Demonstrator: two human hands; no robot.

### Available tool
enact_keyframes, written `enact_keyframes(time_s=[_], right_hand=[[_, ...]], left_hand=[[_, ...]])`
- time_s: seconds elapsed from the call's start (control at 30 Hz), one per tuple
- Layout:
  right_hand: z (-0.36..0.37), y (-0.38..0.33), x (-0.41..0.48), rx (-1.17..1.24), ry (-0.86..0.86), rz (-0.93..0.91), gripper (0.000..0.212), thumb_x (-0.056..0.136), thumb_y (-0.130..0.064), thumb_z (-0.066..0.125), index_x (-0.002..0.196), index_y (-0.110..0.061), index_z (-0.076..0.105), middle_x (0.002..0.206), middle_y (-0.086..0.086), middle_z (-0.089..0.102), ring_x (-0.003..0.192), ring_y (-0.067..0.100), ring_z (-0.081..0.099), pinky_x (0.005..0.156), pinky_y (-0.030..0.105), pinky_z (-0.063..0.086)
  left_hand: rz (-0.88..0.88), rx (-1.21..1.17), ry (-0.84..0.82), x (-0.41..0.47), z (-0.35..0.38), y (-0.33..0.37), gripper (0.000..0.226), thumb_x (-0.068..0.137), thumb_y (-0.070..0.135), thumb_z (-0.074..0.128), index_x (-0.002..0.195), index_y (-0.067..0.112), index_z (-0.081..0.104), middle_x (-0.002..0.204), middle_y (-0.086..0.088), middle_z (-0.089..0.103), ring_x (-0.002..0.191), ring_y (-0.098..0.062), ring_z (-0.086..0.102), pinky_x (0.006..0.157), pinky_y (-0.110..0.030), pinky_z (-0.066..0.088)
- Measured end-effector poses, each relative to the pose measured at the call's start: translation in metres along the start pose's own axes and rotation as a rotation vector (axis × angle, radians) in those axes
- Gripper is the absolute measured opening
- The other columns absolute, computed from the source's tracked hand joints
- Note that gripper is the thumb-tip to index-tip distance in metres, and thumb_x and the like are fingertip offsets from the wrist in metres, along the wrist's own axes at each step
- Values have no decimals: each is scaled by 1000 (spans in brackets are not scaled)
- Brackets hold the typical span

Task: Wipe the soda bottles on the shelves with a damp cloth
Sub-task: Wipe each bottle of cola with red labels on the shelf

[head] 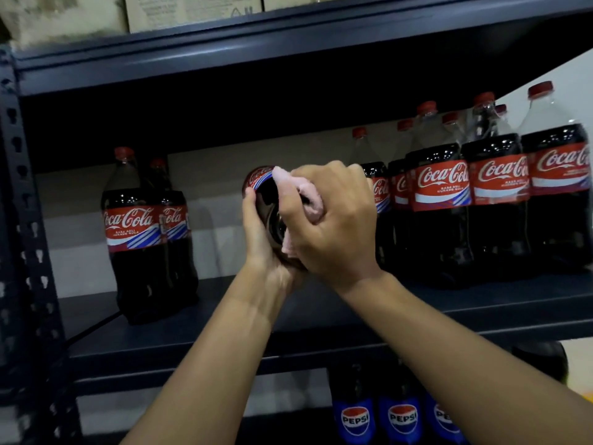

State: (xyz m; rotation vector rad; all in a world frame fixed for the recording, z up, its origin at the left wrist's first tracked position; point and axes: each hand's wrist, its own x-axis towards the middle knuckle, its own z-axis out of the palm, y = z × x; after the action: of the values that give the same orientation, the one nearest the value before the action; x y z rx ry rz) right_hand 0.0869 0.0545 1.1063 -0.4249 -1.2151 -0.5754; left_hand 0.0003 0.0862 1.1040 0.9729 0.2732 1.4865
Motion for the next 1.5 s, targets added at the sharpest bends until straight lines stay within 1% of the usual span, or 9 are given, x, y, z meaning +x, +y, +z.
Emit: enact_keyframes(time_s=[0.17, 0.4, 0.53, 0.73, 0.83, 0.97, 1.03, 1.33, 1.5], right_hand=[[-8, 3, -44, -138, -27, -43, 41, 88, -36, 63, 119, -11, 73, 126, 6, 68, 118, 29, 62, 97, 51, 44], [-16, 0, -29, 79, 87, 345, 22, 94, -36, 54, 96, -19, 69, 96, -6, 68, 91, 18, 57, 86, 44, 46], [-22, 2, -30, 316, 59, 631, 16, 98, -34, 54, 99, -28, 69, 101, -10, 73, 106, 14, 65, 95, 37, 51], [-50, 26, -30, 288, 1, 878, 15, 98, -24, 58, 89, -25, 70, 88, -10, 73, 89, 7, 67, 86, 33, 53], [-74, 52, -30, -97, -288, 552, 20, 96, -41, 52, 91, -30, 67, 93, -11, 69, 95, 18, 61, 88, 43, 48], [-89, 57, -43, -641, -1343, 339, 41, 104, -52, 33, 127, -28, 57, 132, 4, 60, 123, 32, 52, 100, 49, 39], [-89, 52, -55, -680, -1590, 276, 53, 105, -59, 20, 144, -33, 44, 146, 4, 50, 133, 33, 45, 105, 53, 33], [-58, 64, -45, -595, -1717, 558, 84, 92, -83, 9, 156, -37, 37, 166, 2, 32, 153, 29, 29, 115, 54, 20], [-38, 68, -35, -329, -1391, 511, 90, 87, -83, 43, 156, -26, 39, 160, -4, 44, 147, 17, 39, 120, 37, 28]], left_hand=[[-97, 3, -48, -6, 7, 0, 78, 94, 76, 48, 93, 7, 84, 106, -8, 76, 90, -21, 77, 90, -31, 62], [-152, 177, -32, -7, 5, -1, 74, 91, 76, 54, 79, 6, 75, 66, -11, 70, 55, -19, 70, 54, -24, 58], [-117, 228, -2, -11, 6, -2, 71, 92, 70, 59, 128, 11, 74, 113, -15, 78, 96, -28, 78, 83, -37, 64], [-36, 352, 38, -18, -8, -9, 53, 97, 61, 60, 115, 13, 73, 103, -13, 80, 82, -24, 78, 79, -40, 65], [-15, 393, 52, -17, -19, -10, 49, 97, 58, 61, 114, 13, 71, 93, -9, 78, 77, -21, 77, 72, -37, 65], [37, 462, 127, -9, -34, -2, 57, 91, 60, 70, 124, 13, 70, 103, -9, 80, 86, -24, 79, 73, -39, 64], [70, 507, 170, -5, -43, -1, 70, 82, 64, 79, 130, 14, 69, 115, -13, 79, 97, -30, 79, 83, -45, 62], [208, 808, 289, -4, -63, 3, 80, 55, 81, 82, 113, 25, 77, 103, 0, 82, 98, -22, 79, 100, -50, 59], [331, 922, 279, -12, -69, 5, 79, 55, 77, 79, 113, 24, 74, 103, 9, 81, 97, -9, 77, 96, -41, 61]])
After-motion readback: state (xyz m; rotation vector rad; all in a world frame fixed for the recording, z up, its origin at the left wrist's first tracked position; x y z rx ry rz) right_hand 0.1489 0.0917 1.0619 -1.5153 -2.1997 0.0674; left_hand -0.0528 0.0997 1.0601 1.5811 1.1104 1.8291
